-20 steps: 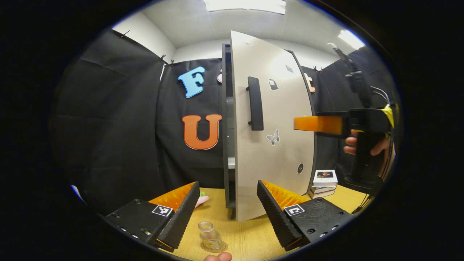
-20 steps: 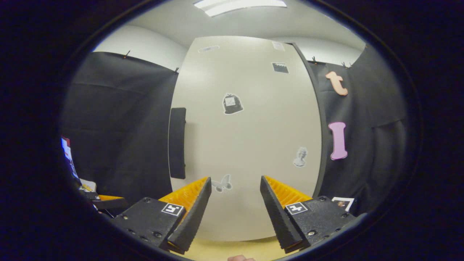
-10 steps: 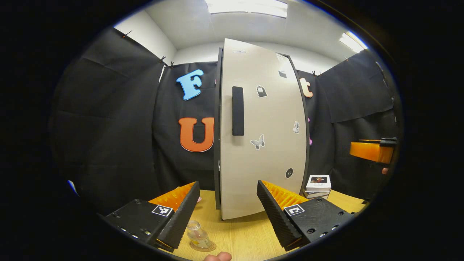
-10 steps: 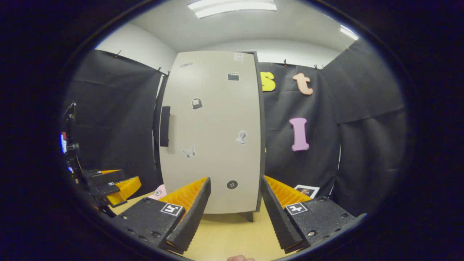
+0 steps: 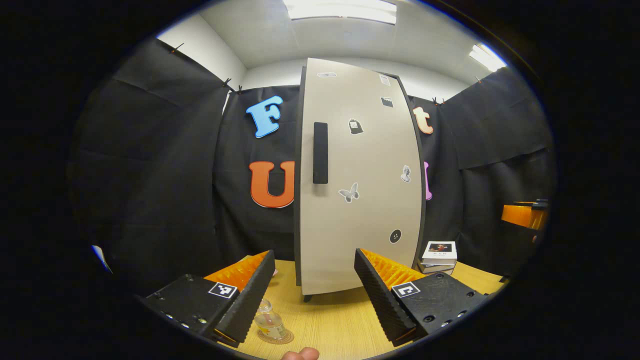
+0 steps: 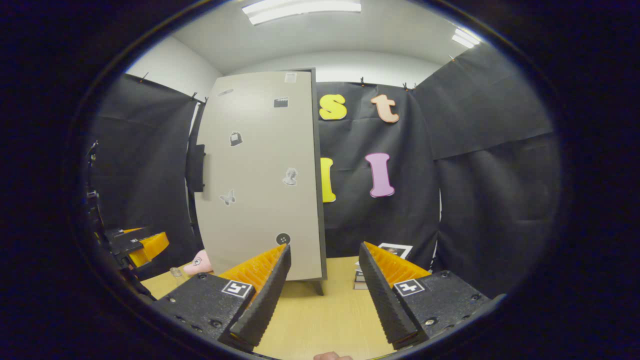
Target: Open the cabinet door with the right hand, grasp the bottle in the cabinet with the left hand and place it on the coaster, then close the cabinet door with the right hand.
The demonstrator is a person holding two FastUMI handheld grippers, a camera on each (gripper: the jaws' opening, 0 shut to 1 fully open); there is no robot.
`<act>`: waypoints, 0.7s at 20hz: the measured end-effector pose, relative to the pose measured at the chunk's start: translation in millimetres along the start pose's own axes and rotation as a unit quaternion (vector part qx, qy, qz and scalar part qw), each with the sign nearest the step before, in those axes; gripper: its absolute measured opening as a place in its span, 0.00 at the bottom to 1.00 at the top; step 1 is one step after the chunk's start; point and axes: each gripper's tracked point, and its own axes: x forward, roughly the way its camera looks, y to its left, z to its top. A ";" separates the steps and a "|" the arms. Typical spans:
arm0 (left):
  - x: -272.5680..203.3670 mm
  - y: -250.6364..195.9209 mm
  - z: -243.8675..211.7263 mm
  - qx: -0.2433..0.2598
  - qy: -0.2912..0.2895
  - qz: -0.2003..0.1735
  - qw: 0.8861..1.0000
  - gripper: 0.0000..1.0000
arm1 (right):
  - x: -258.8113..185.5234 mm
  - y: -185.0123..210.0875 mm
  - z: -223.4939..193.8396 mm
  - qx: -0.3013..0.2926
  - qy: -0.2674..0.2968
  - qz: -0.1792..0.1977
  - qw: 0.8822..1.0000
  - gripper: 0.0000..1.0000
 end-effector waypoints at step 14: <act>-2.3 -15.6 3.2 0.000 -0.005 -0.017 1.000 0.96 | 13.8 6.5 1.0 0.017 0.001 0.021 1.000 0.88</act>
